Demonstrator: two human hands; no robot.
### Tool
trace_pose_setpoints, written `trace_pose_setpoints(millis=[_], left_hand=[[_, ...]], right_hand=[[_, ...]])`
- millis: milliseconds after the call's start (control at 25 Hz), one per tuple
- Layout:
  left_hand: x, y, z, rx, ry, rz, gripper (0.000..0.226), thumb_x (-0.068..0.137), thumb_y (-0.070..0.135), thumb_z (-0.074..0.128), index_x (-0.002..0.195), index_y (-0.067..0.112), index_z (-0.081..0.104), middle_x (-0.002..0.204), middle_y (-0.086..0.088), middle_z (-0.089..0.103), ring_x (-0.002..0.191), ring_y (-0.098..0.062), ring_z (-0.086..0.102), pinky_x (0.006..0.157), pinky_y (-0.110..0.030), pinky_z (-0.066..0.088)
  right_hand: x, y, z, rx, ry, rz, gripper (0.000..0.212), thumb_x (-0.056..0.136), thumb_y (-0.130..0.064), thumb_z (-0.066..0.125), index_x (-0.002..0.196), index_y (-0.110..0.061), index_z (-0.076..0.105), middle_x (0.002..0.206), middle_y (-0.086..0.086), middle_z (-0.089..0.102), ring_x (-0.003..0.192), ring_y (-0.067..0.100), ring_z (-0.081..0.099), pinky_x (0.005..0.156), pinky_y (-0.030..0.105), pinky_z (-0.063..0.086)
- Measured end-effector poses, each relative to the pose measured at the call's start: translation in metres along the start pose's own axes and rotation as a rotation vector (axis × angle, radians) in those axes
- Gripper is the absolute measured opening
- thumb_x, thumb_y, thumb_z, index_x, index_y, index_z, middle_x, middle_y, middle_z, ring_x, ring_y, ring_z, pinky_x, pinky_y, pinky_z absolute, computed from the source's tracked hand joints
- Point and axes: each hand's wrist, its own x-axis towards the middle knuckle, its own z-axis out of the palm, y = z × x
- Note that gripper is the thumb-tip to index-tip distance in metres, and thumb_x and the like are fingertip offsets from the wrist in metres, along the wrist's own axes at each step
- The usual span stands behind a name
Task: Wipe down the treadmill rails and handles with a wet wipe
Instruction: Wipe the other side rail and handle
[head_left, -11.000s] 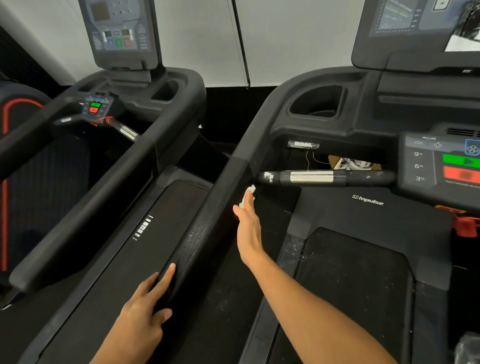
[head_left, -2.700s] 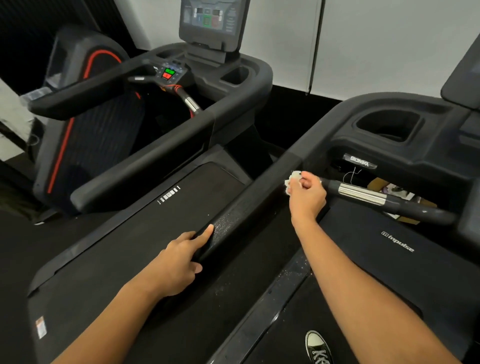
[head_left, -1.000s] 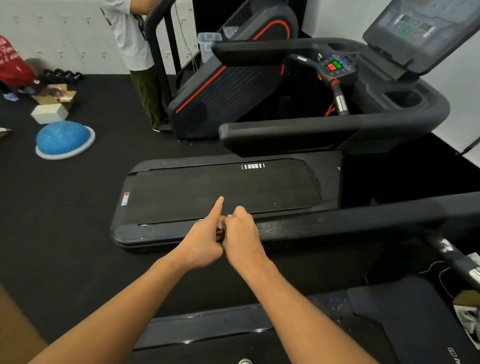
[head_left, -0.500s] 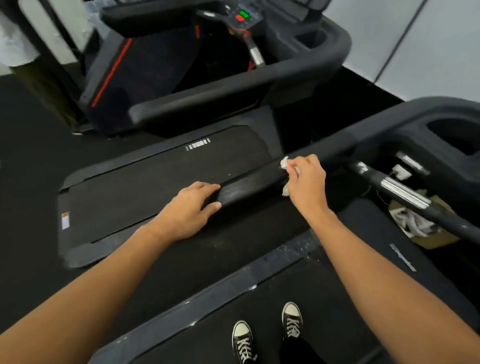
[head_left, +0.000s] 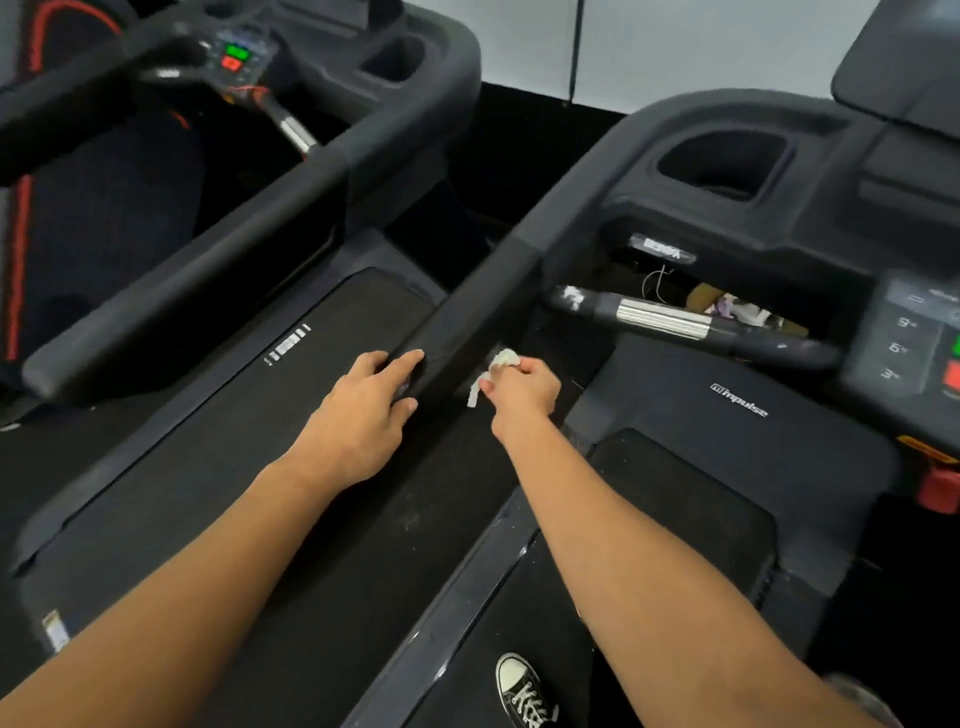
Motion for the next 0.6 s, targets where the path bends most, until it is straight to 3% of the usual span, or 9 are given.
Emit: trace_pose_setpoints(millis=[80,240,400,480,600], left_hand=[[0.007,0.000,0.000,0.005,0.008,-0.002,0.060,0.100,0.033,0.053,0.153,0.041,0.026,0.154,-0.001,0.028,0.132,-0.026,0.044,0.106,-0.045,0.041],[0.009,-0.001,-0.002,0.038,-0.017,0.005,0.062,0.098,0.033,0.057,0.152,0.041,0.028,0.153,-0.001,0.031,0.122,-0.022,0.050,0.105,-0.042,0.041],[0.015,-0.002,-0.007,0.036,-0.040,-0.014,0.064,0.097,0.032,0.060,0.152,0.040,0.029,0.154,-0.002,0.031,0.119,-0.023,0.052,0.105,-0.041,0.042],[0.014,0.000,-0.005,0.047,-0.044,-0.010,0.064,0.098,0.031,0.058,0.153,0.039,0.027,0.156,-0.003,0.029,0.126,-0.024,0.048,0.106,-0.042,0.039],[0.014,0.001,-0.004,0.053,-0.048,-0.015,0.064,0.099,0.031,0.056,0.154,0.039,0.025,0.157,-0.004,0.027,0.132,-0.026,0.044,0.107,-0.040,0.037]], right_hand=[[0.013,0.011,0.001,0.003,0.033,0.053,0.027,0.081,0.012,0.066,0.077,-0.014,0.063,0.088,0.009,0.065,0.060,0.014,0.066,0.051,0.020,0.054],[0.027,0.030,-0.007,0.028,0.052,0.275,0.026,0.084,0.012,0.064,0.073,-0.011,0.061,0.096,0.016,0.068,0.084,0.029,0.070,0.078,0.036,0.061],[0.024,0.013,-0.020,0.394,-0.026,0.288,0.026,0.085,0.015,0.061,0.092,-0.009,0.068,0.107,0.015,0.064,0.088,0.025,0.066,0.068,0.028,0.060],[0.021,0.000,-0.027,0.461,-0.050,0.248,0.016,0.088,0.005,0.062,0.100,-0.005,0.068,0.110,0.013,0.063,0.091,0.021,0.062,0.072,0.026,0.057],[0.016,-0.008,-0.027,0.588,-0.083,0.281,0.008,0.087,0.003,0.062,0.094,0.000,0.066,0.103,0.014,0.065,0.084,0.019,0.065,0.068,0.023,0.057]])
